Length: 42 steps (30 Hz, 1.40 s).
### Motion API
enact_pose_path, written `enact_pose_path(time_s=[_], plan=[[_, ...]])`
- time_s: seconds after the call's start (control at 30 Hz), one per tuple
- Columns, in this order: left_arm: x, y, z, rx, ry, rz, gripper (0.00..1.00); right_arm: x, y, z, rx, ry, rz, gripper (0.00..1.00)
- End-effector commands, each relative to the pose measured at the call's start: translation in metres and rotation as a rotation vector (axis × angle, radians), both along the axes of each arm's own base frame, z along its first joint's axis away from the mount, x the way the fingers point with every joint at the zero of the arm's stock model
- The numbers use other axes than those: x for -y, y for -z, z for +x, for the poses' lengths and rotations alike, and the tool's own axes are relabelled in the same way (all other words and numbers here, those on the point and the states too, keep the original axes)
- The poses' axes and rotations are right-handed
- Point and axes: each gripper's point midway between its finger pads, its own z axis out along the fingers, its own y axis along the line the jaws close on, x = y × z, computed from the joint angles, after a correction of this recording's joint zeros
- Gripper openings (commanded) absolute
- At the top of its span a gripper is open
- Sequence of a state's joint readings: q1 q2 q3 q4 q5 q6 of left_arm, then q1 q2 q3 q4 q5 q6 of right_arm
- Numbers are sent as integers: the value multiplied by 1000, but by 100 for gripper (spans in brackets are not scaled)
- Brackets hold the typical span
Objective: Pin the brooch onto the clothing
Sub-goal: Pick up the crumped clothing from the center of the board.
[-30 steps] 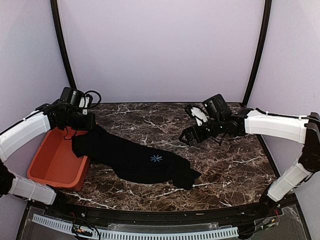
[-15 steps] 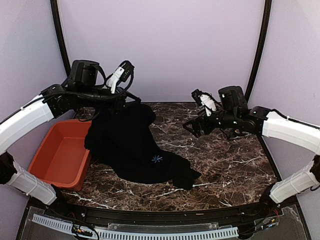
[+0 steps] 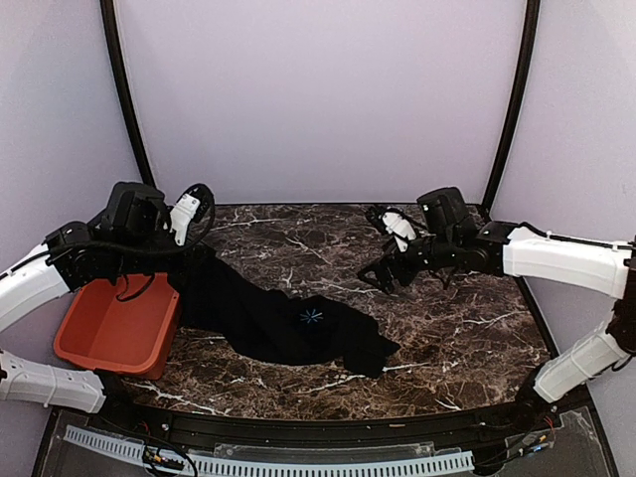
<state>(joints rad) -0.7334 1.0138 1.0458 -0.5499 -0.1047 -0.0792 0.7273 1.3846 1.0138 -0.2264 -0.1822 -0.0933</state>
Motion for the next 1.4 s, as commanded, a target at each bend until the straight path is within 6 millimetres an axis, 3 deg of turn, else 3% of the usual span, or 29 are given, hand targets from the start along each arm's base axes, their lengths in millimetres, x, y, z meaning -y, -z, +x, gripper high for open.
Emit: enact_pose_path(time_s=[0.0, 0.1, 0.27, 0.33, 0.4, 0.53, 0.6, 0.73, 0.83, 0.87, 0.9, 0.93, 1.03, 1.23, 1.37], plan=[[-90, 32, 0, -1, -422, 183, 1, -29, 22, -12, 1, -150, -23, 99], [-123, 35, -9, 19, -569, 210, 1, -45, 38, -12, 70, -216, -38, 99], [-155, 49, -27, -14, -698, 265, 2, -68, 61, -1, 177, -278, -89, 99], [-157, 59, -31, -44, -712, 278, 12, -72, 70, 12, 190, -248, -127, 99], [-152, 66, -31, -71, -699, 262, 36, -75, 78, 27, 204, -207, -169, 99], [-129, 62, -25, -69, -612, 161, 69, -77, 87, 45, 219, -154, -219, 99], [-117, 54, -19, -48, -560, 129, 79, -78, 84, 49, 232, -138, -218, 99], [-85, 42, 2, -34, -467, 106, 90, -81, 73, 53, 254, -132, -200, 99], [-51, 45, 23, -64, -387, 106, 94, -80, 69, 55, 254, -119, -203, 99], [-40, 63, 30, -106, -362, 158, 95, -79, 67, 55, 250, -114, -200, 99], [-32, 59, 38, -106, -355, 157, 96, -74, 66, 56, 251, -88, -211, 99], [-24, 78, 44, -149, -338, 206, 97, -71, 66, 56, 247, -76, -214, 99], [2, 102, 62, -205, -297, 242, 99, -59, 63, 48, 241, -57, -214, 99], [48, 119, 68, -286, -165, 138, 98, -29, 51, 30, 249, -11, -217, 99], [60, 131, 68, -331, -130, 136, 94, -20, 41, 23, 255, 3, -196, 99]])
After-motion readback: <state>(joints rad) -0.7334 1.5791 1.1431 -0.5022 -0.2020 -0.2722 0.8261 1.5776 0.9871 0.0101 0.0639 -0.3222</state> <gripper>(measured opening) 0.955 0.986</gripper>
